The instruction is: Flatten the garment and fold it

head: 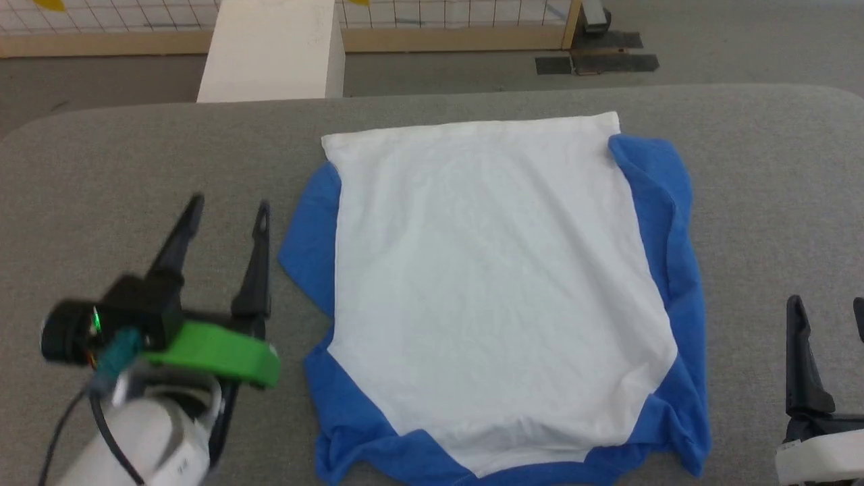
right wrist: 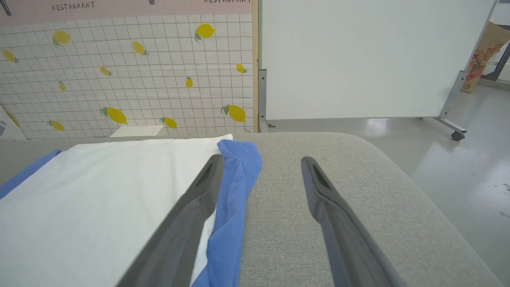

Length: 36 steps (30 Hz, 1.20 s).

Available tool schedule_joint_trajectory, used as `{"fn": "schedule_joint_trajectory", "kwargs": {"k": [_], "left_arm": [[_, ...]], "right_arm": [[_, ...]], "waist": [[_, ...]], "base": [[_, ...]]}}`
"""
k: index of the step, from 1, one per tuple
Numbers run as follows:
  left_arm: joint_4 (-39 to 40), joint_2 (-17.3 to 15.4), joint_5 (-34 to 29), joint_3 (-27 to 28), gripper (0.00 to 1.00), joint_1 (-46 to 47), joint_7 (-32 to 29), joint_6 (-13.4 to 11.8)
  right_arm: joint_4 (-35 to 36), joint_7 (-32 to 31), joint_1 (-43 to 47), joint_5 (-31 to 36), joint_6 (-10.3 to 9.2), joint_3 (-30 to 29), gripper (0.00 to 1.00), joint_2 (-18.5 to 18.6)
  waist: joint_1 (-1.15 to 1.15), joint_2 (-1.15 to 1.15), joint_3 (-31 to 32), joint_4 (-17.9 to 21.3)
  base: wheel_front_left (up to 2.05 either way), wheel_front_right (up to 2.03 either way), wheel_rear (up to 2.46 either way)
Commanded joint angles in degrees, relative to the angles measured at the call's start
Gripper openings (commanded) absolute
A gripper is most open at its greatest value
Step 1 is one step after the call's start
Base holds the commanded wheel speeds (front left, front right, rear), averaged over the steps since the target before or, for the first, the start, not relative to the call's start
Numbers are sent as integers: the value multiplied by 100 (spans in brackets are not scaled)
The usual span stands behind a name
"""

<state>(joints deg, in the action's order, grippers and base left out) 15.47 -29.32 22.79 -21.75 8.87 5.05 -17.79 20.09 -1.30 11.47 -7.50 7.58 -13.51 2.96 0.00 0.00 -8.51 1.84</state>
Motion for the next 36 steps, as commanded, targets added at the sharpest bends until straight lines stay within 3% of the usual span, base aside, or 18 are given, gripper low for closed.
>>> {"fn": "schedule_joint_trajectory", "kwargs": {"k": [1, 6, 10, 16, 25, 35, 36], "left_arm": [[-4, -52, 106, 8, 100, 475, -297, 171], [-663, -510, 391, -51, 100, 2187, -1592, 1022], [-1442, -569, 826, -78, 100, 3290, -2457, 1555], [-2233, -522, 1060, -328, 100, 4281, -3361, 2011], [-2804, -666, 1237, -717, 100, 4562, -4391, 2272], [-2760, -672, 1636, -780, 99, 4427, -5075, 2217], [-2747, -683, 1621, -803, 64, 4424, -5096, 2218]], "right_arm": [[48, 27, -156, -37, -9, 24, 100, -8], [161, 24, -426, -73, -9, 105, 100, -8], [246, 30, -612, -76, -9, 141, 100, -8], [293, 21, -868, -64, -9, 178, 100, -8], [265, 64, -1092, -64, -9, 271, 100, -8], [220, 70, -1141, -107, -9, 212, 100, -8], [217, 71, -1154, -105, -9, 215, 100, -8]], "waist": [[0, 0, -396, 9], [0, 0, -1048, 55], [0, 0, -1519, 130], [0, 0, -2062, 228], [0, 0, -2491, 391], [0, 0, -2738, 424], [0, 0, -2759, 423]], "base": [[0, 0, 0], [0, 0, 0], [0, 0, 0], [0, 0, 0], [0, 0, 0], [0, 0, 0], [0, 0, 0]]}}
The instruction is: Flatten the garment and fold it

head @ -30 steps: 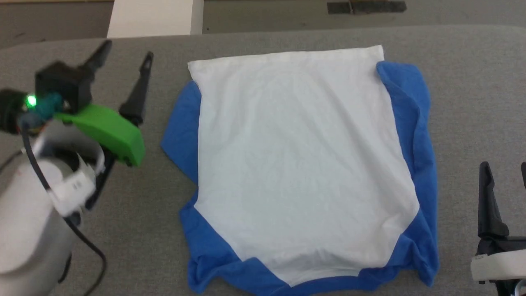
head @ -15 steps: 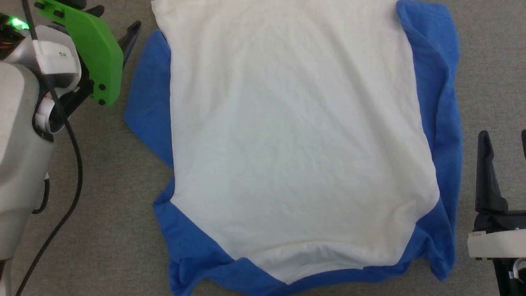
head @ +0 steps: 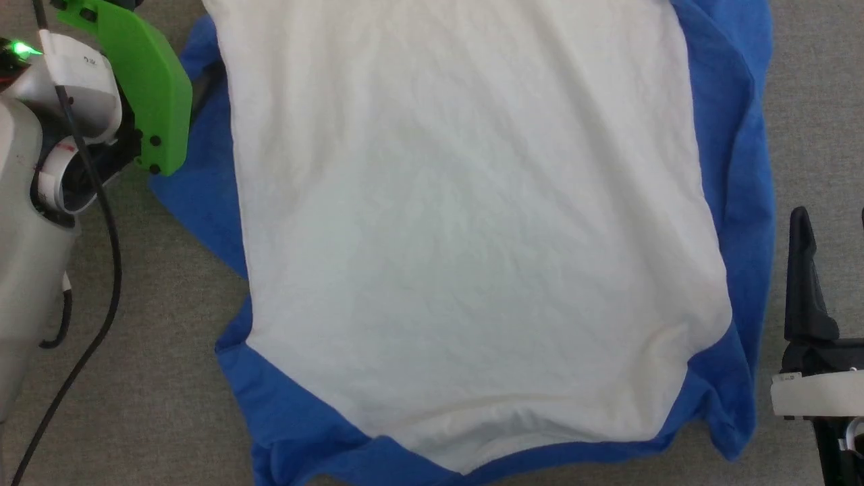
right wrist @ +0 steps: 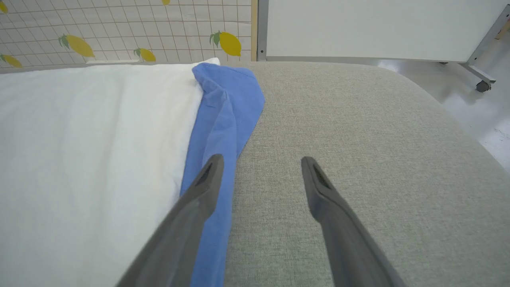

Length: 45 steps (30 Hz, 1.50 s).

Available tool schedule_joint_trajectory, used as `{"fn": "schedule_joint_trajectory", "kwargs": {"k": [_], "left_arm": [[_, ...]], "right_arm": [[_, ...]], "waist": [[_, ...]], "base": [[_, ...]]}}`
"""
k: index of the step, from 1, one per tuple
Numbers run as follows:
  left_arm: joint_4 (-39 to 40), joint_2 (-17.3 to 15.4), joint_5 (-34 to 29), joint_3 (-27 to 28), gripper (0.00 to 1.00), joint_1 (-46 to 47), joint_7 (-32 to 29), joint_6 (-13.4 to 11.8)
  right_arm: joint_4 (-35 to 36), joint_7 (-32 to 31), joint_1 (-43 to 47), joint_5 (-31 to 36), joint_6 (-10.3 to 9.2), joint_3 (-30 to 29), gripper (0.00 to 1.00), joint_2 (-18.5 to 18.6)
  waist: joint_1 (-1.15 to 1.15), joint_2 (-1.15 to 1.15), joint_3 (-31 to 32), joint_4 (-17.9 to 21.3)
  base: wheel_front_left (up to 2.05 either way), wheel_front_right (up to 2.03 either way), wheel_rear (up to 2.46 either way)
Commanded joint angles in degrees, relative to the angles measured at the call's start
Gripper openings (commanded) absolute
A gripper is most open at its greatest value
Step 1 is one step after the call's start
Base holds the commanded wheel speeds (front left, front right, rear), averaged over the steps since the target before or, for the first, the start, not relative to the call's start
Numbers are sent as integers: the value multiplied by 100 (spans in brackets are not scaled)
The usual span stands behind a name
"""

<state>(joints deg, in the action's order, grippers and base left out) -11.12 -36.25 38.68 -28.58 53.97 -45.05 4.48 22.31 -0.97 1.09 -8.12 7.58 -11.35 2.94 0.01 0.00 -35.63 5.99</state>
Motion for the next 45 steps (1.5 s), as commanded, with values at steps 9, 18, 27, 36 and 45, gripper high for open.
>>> {"fn": "schedule_joint_trajectory", "kwargs": {"k": [9, 18, 27, 36, 45], "left_arm": [[-112, 75, -113, 3, 0, -57, 556, -125], [-58, -40, 207, 499, 0, -459, 1254, -250], [455, -771, 704, 1292, 0, -1523, 1438, -597], [866, -1464, 1210, 2133, 0, -2884, 1542, -865], [1221, -1858, 1470, 2738, 0, -4165, 1532, -1197]], "right_arm": [[-97, 21, -247, -3, -9, 15, 100, -6], [-263, -8, -69, 7, -9, -91, 100, -6], [-268, -216, 363, -23, -9, -174, 100, -6], [-198, -358, 744, -82, -9, -257, 100, -6], [-196, -448, 935, -136, -9, -247, 100, -6]], "waist": [[-1, 0, 37, -30], [-1, 0, 1027, -222], [-1, 0, 2090, -424], [-1, 0, 2712, -587], [-1, 0, 3122, -663]], "base": [[0, 0, 0], [0, 0, 0], [0, 0, 0], [0, 0, 0], [0, 0, 0]]}}
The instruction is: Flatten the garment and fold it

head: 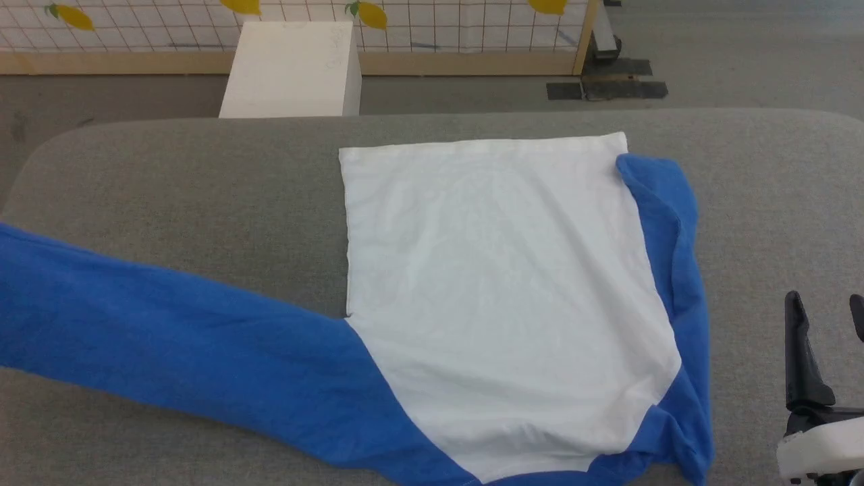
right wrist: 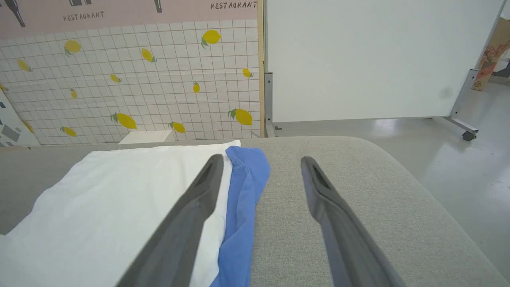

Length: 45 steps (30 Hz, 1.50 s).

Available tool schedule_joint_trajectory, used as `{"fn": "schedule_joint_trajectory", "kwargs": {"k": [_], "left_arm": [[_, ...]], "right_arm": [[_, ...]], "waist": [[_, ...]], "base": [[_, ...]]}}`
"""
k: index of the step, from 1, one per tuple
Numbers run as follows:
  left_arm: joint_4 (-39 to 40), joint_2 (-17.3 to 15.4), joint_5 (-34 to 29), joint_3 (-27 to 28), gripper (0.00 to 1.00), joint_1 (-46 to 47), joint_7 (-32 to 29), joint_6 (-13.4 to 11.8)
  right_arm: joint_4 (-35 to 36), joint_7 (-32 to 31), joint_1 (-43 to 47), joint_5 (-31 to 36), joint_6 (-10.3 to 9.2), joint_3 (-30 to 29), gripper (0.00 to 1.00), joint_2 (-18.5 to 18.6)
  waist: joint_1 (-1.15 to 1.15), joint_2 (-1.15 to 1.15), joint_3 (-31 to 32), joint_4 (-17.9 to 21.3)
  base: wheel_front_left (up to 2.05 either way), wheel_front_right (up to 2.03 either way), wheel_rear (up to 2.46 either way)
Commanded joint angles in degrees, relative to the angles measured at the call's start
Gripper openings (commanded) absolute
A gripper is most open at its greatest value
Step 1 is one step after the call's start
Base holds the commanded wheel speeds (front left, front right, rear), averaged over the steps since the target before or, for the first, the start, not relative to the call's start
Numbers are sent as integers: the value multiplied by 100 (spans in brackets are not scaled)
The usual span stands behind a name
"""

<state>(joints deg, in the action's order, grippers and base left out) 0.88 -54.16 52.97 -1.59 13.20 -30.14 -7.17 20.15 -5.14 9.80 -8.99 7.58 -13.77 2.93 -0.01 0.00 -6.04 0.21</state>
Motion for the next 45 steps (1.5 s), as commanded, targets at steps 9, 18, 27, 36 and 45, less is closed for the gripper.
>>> {"fn": "schedule_joint_trajectory", "kwargs": {"k": [9, 18, 27, 36, 45], "left_arm": [[412, -184, 220, 418, 0, -792, 60, -155], [1336, 250, 628, 141, 0, -431, -146, -185], [2398, 1069, 794, -1239, 0, 909, -943, -256], [2203, 3105, 188, -3154, 0, 2446, -1198, -430], [850, 4652, -57, -4039, 0, 2501, -362, -317]], "right_arm": [[75, -75, 116, -80, -9, 3, 100, -5], [184, -129, 32, -49, -9, -168, 100, -5], [254, -132, -170, -37, -9, -561, 100, -5], [301, -77, -374, -74, -9, -852, 100, -5], [293, -43, -519, -78, -9, -1054, 100, -5]], "waist": [[1, 0, 235, -65], [1, 0, 167, 3], [1, 0, 86, 124], [1, 0, -227, 315], [1, 0, -587, 655]], "base": [[0, 0, 0], [0, 0, 0], [0, 0, 0], [0, 0, 0], [0, 0, 0]]}}
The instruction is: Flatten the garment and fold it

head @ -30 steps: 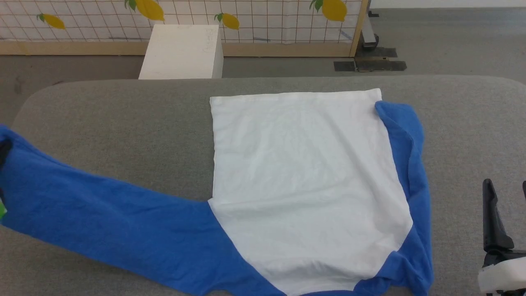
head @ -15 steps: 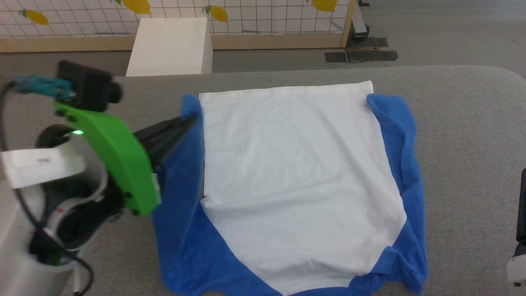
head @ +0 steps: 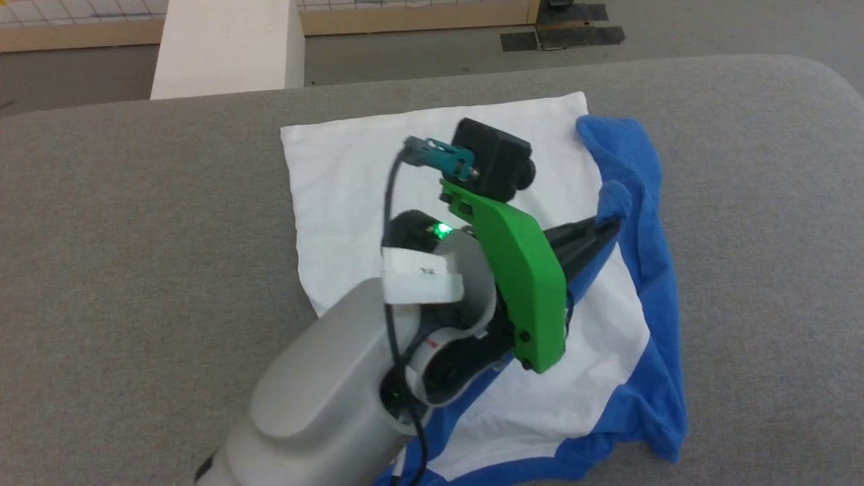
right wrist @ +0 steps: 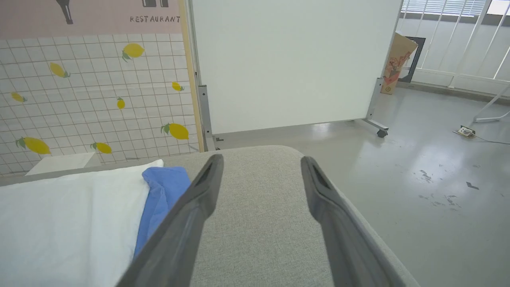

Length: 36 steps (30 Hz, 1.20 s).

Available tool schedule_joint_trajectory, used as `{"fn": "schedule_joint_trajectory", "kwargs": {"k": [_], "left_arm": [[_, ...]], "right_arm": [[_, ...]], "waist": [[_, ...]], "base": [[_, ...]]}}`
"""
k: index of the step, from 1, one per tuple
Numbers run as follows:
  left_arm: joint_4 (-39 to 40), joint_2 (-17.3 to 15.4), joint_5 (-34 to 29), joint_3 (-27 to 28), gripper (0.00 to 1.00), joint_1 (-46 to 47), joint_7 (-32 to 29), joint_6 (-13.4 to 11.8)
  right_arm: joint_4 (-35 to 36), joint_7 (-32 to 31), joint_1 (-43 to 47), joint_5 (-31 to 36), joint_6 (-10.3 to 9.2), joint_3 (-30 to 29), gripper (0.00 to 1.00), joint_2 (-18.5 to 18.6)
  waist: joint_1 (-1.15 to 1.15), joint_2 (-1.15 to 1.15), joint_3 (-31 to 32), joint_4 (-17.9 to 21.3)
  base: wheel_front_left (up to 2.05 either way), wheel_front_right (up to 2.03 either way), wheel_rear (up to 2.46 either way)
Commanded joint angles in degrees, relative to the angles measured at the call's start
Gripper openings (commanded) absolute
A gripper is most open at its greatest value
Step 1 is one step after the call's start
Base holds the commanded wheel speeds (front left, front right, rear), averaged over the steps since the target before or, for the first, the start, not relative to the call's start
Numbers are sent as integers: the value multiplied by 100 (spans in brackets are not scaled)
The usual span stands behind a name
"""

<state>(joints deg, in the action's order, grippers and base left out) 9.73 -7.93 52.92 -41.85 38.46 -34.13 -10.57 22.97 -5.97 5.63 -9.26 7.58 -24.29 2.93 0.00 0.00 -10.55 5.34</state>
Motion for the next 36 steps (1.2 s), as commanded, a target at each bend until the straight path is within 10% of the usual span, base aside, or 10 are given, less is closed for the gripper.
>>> {"fn": "schedule_joint_trajectory", "kwargs": {"k": [1, 16, 18, 19, 20, 36], "left_arm": [[-206, 91, -109, -102, 0, -52, 128, 60], [-3637, 495, -663, -1181, 0, -216, 1493, 289], [-3843, 500, -569, -1299, 28, -202, 1655, 287], [-3916, 501, -489, -1383, 82, -196, 1720, 269], [-3957, 502, -429, -1453, 100, -182, 1776, 254], [-3114, 208, -294, -1486, 100, 723, 3267, -5]], "right_arm": [[6, 47, -112, -60, -9, 8, 100, -5], [-156, 95, -262, -81, -9, 479, 100, -5], [-185, 105, -281, -80, -9, 544, 100, -5], [-205, 109, -293, -77, -9, 577, 100, -5], [-222, 112, -300, -75, -9, 599, 100, -5], [-201, -11, -99, 15, -9, 464, 100, -5]], "waist": [[0, 0, -168, 184], [0, 0, -549, 737], [0, 0, -566, 793], [0, 0, -568, 816], [0, 0, -563, 828], [0, 0, 123, 161]], "base": [[0, 0, 0], [0, 0, 0], [0, 0, 0], [0, 0, 0], [0, 0, 0], [0, 0, 0]]}}
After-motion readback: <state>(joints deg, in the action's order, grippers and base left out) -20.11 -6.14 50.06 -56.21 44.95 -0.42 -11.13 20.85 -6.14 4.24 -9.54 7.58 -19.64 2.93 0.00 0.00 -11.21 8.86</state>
